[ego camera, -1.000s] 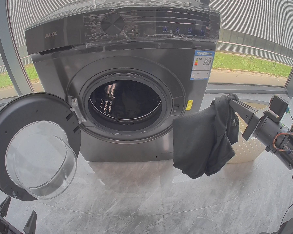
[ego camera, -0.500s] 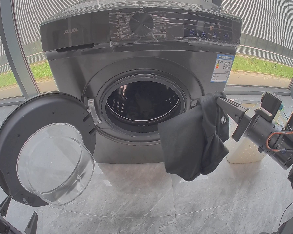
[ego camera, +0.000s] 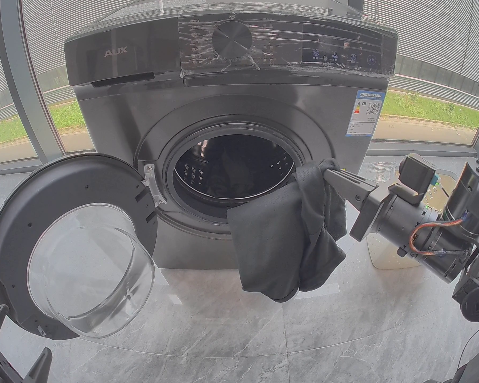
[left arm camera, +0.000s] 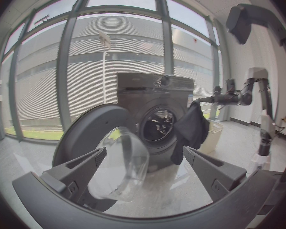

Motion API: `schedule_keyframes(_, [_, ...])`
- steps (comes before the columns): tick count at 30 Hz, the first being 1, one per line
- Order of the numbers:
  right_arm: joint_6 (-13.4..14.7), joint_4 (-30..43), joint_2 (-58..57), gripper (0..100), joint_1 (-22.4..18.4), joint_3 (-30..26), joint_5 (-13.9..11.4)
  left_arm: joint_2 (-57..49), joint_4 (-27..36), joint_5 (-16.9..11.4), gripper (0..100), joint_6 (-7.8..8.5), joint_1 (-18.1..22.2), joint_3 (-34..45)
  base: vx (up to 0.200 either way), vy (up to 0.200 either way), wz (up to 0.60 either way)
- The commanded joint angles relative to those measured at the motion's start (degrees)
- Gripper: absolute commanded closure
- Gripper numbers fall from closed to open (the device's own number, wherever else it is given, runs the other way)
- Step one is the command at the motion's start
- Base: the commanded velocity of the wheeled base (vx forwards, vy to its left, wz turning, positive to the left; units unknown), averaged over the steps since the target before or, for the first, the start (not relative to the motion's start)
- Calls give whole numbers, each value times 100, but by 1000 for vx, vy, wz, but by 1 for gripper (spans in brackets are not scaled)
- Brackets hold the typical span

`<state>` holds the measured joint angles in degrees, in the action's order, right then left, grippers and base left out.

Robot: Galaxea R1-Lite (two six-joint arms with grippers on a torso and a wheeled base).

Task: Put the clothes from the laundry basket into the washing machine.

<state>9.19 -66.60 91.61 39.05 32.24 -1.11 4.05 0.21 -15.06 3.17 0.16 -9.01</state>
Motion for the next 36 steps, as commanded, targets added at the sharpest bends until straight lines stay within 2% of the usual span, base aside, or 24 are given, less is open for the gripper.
schedule_keyframes(1, [74,-11,559,100,42,379,5,1731,-82,-1193,0,122,37,-461,0,0,0])
schedule_keyframes(2, [100,-2,630,100,50,485,5,2276,-276,-1421,0,202,-16,-488,0,0,0])
schedule_keyframes(6, [338,-2,814,100,50,757,-47,3586,-1031,-1720,0,360,-323,-488,0,0,0])
schedule_keyframes(8, [434,15,867,100,77,906,-65,4139,-1418,-1720,0,369,-570,-488,0,0,0])
schedule_keyframes(10, [522,77,911,100,138,1100,-82,4930,-1998,-1685,0,316,-983,-479,0,0,0])
schedule_keyframes(13, [522,68,1052,100,138,1223,-91,5721,-2649,-1676,0,289,-1325,-461,0,0,0])
schedule_keyframes(18, [513,59,1175,100,147,1363,-100,6820,-3361,-1632,0,298,-1536,-497,0,0,0])
schedule_keyframes(26, [513,24,1500,100,173,1680,-91,7901,-4275,-1579,0,246,-1932,-523,0,0,0])
schedule_keyframes(28, [513,-2,1667,100,226,1908,-38,8411,-4811,-1430,0,202,-2072,-541,0,0,0])
schedule_keyframes(32, [505,15,1737,100,235,2093,-30,8894,-5189,-1316,0,184,-2213,-584,0,0,0])
schedule_keyframes(36, [496,15,1755,100,235,2084,-12,9211,-5356,-1316,0,79,-2319,-664,0,0,0])
